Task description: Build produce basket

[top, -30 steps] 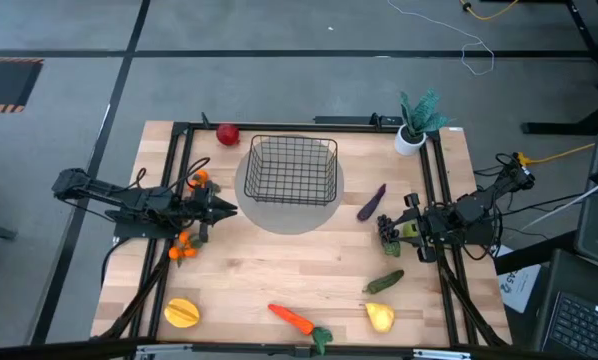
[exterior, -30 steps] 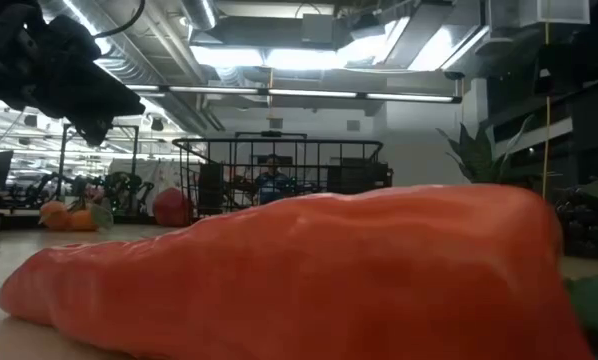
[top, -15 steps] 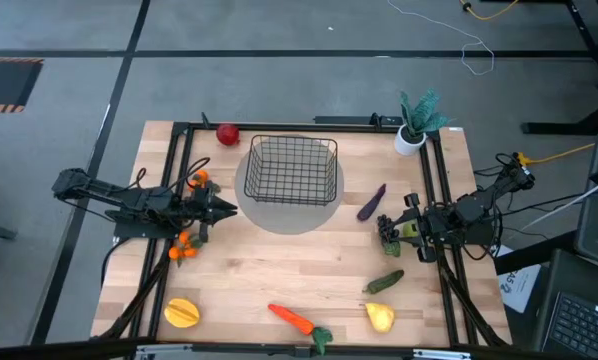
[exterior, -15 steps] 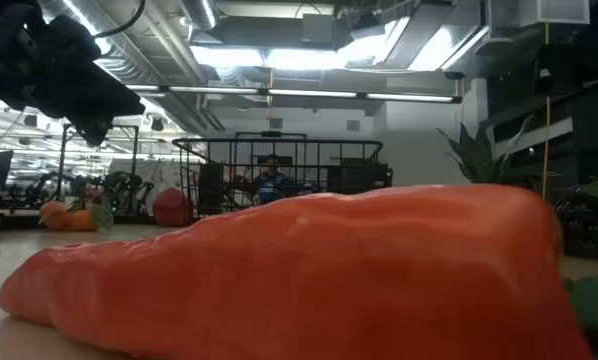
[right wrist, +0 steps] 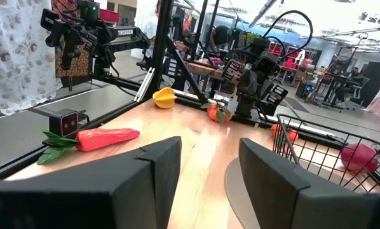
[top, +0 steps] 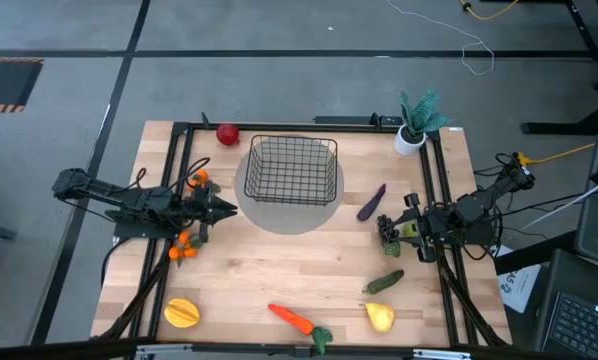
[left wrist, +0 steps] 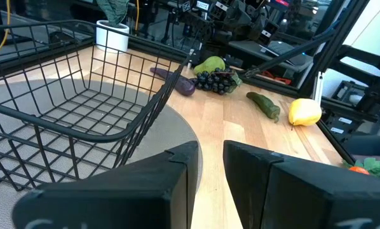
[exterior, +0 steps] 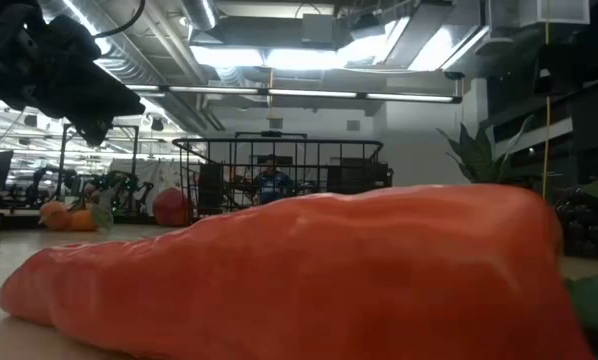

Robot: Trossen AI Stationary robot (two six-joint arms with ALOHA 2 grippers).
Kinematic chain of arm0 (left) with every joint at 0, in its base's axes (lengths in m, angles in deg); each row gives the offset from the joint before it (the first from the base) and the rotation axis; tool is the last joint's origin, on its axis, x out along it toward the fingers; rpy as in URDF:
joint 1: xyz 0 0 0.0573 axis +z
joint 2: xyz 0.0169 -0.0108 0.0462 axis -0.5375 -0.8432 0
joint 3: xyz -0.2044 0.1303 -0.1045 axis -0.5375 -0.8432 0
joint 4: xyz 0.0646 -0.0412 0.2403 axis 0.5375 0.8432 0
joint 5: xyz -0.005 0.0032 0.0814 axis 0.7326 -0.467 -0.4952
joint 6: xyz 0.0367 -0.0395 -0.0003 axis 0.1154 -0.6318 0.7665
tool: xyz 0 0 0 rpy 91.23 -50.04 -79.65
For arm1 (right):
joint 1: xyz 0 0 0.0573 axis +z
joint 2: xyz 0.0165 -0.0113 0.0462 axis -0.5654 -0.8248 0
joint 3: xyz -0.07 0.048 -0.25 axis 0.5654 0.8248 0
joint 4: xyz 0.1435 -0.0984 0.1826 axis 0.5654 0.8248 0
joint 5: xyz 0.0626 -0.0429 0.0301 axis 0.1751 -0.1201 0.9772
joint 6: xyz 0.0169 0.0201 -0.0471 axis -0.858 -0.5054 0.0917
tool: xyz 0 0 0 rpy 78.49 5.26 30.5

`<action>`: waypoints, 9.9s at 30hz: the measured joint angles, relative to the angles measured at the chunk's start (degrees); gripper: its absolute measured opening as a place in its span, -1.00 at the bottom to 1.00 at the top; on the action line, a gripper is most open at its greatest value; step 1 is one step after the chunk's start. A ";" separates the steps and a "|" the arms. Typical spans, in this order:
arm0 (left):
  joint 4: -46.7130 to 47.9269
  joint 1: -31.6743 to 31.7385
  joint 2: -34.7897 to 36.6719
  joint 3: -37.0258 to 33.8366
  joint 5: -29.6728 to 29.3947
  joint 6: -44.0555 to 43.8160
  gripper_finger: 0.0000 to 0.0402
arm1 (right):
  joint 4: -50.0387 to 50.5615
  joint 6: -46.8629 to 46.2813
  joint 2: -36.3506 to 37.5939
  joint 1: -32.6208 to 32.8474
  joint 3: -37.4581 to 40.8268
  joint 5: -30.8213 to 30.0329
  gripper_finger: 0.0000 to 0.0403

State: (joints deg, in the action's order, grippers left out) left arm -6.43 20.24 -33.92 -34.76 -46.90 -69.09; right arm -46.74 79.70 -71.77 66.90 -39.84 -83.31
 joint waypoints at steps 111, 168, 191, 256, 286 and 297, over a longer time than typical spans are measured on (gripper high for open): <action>-0.34 0.00 0.00 -0.01 -0.06 7.49 -0.68 | -2.91 -39.17 -0.02 0.04 0.79 -10.44 -0.18; -0.02 0.00 0.02 0.00 -11.88 11.70 -0.68 | 76.16 -55.22 -53.90 0.00 -61.85 -2.65 -0.18; -0.02 0.00 0.02 0.00 -11.85 13.52 -0.68 | 63.49 -51.25 -70.85 -8.55 -48.78 3.25 -0.18; 0.01 0.00 0.00 -0.01 -11.83 16.53 -0.68 | 78.94 -53.60 -82.31 -9.28 -65.83 -6.21 -1.00; 0.02 0.00 0.02 -0.01 -11.81 16.56 -0.68 | 83.88 -37.16 -82.31 -10.38 -86.96 -28.37 -1.00; 0.02 0.00 0.02 0.01 -11.83 16.58 -0.68 | 81.01 -24.87 -82.31 -13.82 -98.37 -42.13 -1.00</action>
State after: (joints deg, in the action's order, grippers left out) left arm -6.40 20.24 -33.90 -34.76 -58.73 -52.52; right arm 34.27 54.83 -154.08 53.09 -138.20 -125.43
